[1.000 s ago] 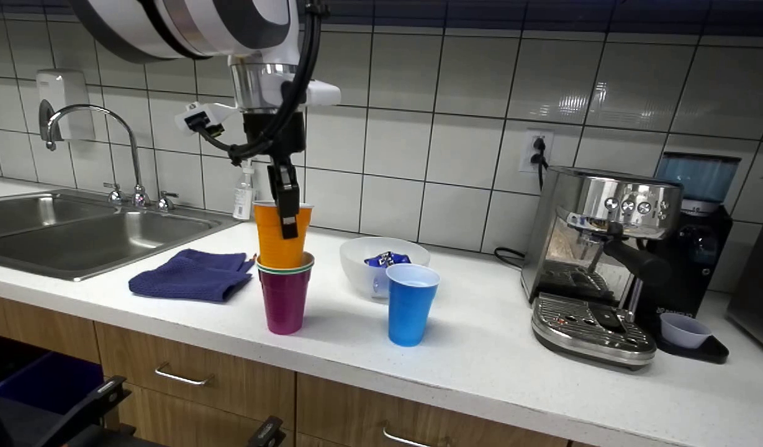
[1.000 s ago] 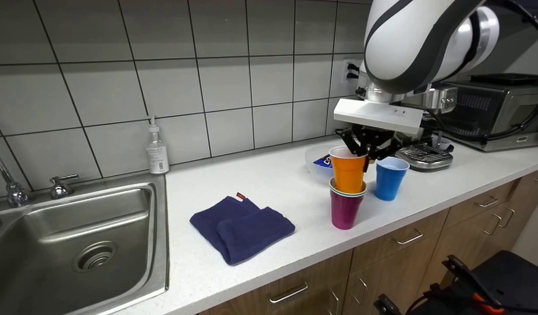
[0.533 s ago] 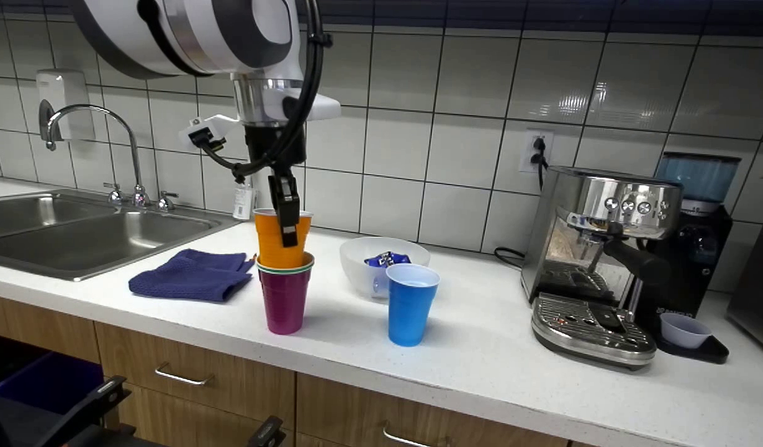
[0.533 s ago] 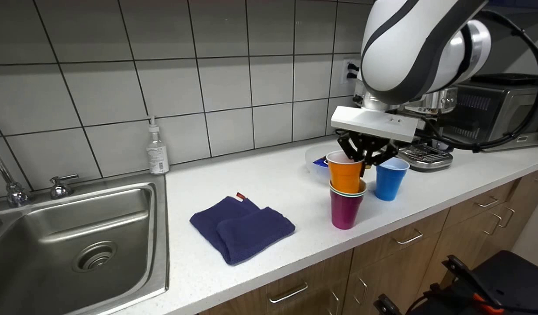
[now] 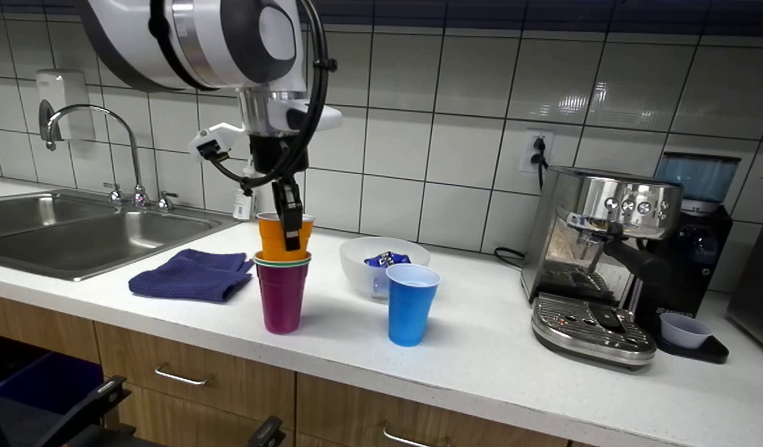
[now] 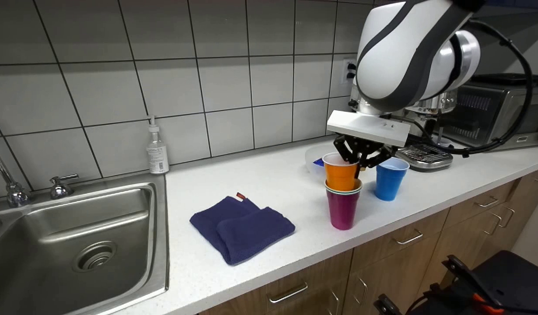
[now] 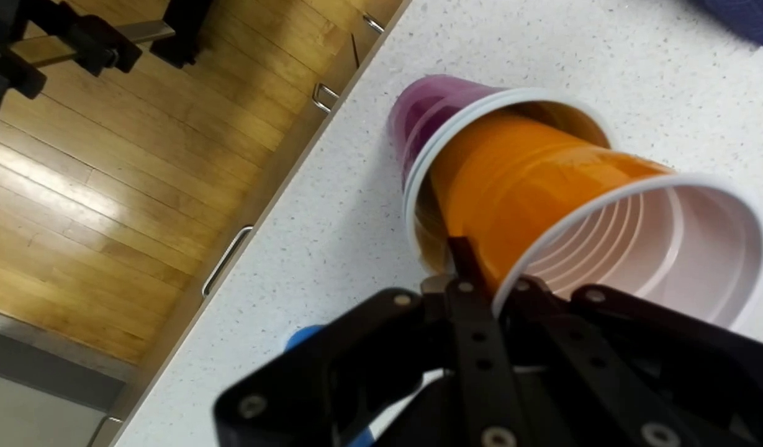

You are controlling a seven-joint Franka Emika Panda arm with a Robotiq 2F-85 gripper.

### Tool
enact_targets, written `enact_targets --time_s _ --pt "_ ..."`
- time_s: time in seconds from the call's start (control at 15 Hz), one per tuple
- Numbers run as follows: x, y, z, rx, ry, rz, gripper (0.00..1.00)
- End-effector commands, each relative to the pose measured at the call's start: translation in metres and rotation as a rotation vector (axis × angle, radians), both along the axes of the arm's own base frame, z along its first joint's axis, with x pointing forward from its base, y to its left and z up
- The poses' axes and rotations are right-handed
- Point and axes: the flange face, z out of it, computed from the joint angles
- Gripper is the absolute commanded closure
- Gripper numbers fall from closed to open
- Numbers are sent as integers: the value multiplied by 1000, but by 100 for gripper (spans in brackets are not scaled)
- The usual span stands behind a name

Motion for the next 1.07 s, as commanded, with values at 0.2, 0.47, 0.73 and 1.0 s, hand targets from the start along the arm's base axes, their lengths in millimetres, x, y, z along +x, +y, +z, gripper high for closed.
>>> enact_targets --time_s 0.2,0.47,0.73,1.0 --pt "16 -1 -4 -7 -15 2 100" --pt "14 -2 -7 -6 -4 2 100" --pt "10 -2 -6 -8 -1 3 100" --pt "5 -2 -7 -10 9 1 100"
